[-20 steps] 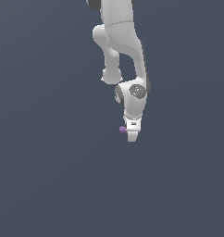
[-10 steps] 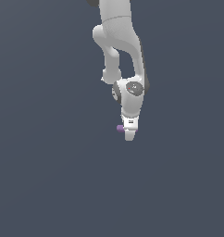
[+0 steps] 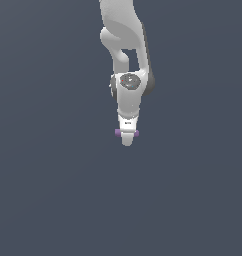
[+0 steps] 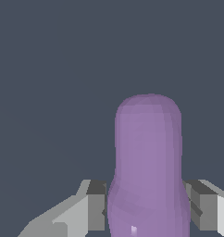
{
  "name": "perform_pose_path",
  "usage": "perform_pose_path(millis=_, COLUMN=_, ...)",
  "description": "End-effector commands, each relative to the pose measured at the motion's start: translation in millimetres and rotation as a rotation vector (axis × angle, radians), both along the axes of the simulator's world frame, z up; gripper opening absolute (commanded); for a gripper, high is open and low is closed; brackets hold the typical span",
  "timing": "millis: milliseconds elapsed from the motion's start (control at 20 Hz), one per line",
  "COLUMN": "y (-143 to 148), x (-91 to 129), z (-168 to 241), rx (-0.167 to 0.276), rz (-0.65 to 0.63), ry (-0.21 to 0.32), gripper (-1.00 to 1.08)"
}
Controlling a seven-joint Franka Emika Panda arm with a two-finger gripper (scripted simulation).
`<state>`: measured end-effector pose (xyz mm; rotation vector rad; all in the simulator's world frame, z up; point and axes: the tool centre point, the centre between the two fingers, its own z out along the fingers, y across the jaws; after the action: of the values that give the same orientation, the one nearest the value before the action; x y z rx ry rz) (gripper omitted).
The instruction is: Pick up the object and move it to a goal position.
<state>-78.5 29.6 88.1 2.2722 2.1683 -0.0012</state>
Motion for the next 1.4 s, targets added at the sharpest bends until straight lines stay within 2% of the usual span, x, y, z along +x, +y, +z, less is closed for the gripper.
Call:
perform_pose_path(millis=0, y=-20, x=0, z=19, rx=0.0, rz=0.0, ry=0.0, gripper=-1.0)
perform_pose_path(millis=950, y=-191, x=3, z=185, rx=0.004, rz=0.0, ry=-0.001, gripper=-1.0)
perform_pose_path(millis=1350, y=-238, x=6, z=229, rx=0.002, rz=-0.001, ry=0.0, gripper=-1.0)
